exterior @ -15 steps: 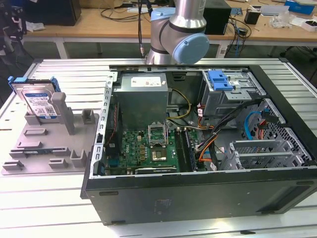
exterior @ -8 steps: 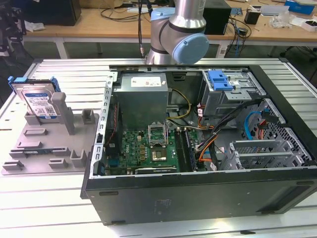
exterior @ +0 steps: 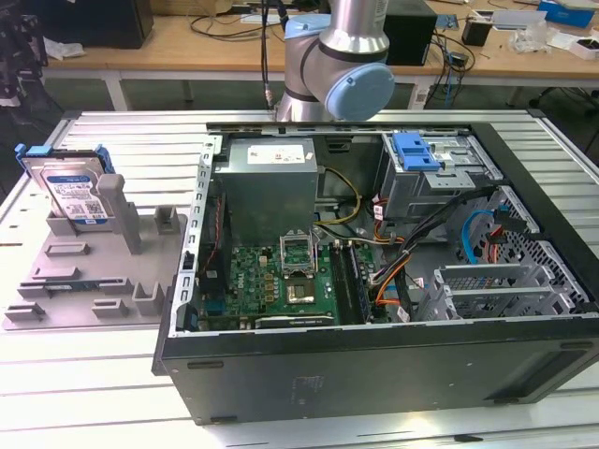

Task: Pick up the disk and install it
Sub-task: 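Pick up the disk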

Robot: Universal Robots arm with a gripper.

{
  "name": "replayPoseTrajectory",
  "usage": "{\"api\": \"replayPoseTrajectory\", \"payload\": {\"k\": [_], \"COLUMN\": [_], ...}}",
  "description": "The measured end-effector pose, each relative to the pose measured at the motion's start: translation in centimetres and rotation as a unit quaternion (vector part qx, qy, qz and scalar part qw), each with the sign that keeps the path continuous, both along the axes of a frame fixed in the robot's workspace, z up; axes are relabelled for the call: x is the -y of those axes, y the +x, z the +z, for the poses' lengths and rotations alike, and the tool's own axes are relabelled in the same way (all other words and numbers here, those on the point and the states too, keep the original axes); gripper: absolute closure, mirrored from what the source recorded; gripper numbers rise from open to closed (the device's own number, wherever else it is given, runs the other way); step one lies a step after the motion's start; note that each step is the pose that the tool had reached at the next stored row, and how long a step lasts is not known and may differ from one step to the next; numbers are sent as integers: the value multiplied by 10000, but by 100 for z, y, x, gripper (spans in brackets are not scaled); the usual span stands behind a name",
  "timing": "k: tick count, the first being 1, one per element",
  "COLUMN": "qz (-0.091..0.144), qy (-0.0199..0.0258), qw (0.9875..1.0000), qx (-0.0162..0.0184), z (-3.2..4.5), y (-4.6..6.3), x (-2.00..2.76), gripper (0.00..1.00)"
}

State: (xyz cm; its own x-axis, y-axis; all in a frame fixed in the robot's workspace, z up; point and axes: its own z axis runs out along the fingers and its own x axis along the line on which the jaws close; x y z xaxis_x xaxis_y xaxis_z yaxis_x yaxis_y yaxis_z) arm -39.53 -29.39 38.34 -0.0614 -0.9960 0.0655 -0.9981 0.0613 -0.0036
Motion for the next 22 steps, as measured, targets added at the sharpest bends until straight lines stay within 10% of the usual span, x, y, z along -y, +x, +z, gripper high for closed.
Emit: {"api": "replayPoseTrajectory", "payload": {"k": [22], "qz": [-2], "qy": [1], "qw": [10000], "qx": [0], "z": [-80], "y": [-90], "x": [41], "gripper": [52]}}
